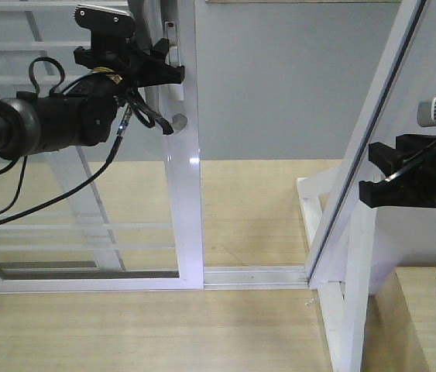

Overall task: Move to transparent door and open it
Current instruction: 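Grasp the handle with the left gripper and slide the door further open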

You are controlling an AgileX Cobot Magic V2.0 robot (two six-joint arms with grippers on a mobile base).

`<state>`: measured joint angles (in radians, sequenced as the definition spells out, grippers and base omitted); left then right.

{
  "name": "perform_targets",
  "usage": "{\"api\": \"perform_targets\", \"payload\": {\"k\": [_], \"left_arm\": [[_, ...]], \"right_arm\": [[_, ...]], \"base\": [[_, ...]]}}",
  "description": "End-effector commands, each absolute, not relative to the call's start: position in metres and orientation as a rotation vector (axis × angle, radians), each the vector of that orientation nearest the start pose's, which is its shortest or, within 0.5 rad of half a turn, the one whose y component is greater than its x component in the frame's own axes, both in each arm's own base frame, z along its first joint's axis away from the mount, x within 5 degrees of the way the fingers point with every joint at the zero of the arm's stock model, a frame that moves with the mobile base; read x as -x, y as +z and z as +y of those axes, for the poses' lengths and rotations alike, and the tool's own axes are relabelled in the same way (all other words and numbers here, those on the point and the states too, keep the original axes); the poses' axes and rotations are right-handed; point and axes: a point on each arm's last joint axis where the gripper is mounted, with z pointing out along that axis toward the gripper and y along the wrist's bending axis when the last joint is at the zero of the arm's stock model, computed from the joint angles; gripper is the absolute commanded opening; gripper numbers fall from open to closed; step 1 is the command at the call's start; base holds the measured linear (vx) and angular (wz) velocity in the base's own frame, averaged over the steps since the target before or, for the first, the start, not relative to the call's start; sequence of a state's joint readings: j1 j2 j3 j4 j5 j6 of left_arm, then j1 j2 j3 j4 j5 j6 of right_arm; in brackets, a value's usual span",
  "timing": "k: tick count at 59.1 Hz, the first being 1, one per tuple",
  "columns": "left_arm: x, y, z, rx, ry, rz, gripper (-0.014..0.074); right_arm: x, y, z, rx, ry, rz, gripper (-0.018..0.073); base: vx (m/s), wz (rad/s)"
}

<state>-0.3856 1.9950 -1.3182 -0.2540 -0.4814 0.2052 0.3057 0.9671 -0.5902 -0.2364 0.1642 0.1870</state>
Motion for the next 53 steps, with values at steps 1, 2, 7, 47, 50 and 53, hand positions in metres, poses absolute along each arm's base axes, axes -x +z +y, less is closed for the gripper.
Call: {"api": "perform_targets", "payload": {"k": [1,2,7,47,50,53], "left_arm": [[-0.432,0.283,-0.137,-0.053,-0.218,1.558,0.042],[-0.432,0.282,-0.134,-0.045,-0.218,1.571,0.0421],[-0.433,0.282,-0.125,-0.011,-0.226,1.625,0.0428],[-0.429,0.296,-0.061,-0.088,-0.071,1.814,0.0466],[-0.429,0.296,-0.056,-0.08,-0.066,1.823,0.0486],[-0.429,0.296,-0.05,-0.069,-0.059,1.829,0.0501]], "right_arm": [[-0.194,0.305,0.058,0.331,0.142,1.882,0.0281],[-0.194,0.305,0.058,0.331,0.142,1.882,0.0281],[-0.194,0.305,0.058,0.331,0.142,1.882,0.0281],[-0.194,0.305,0.058,0.335,0.14,1.881,0.0281],[-0.194,0.305,0.058,0.335,0.139,1.882,0.0281],[-0.194,0.305,0.058,0.335,0.139,1.882,0.0281]], "base": [[0.0,0.0],[0.0,0.0],[0.0,0.0],[0.0,0.0],[0.0,0.0],[0.0,0.0]]}}
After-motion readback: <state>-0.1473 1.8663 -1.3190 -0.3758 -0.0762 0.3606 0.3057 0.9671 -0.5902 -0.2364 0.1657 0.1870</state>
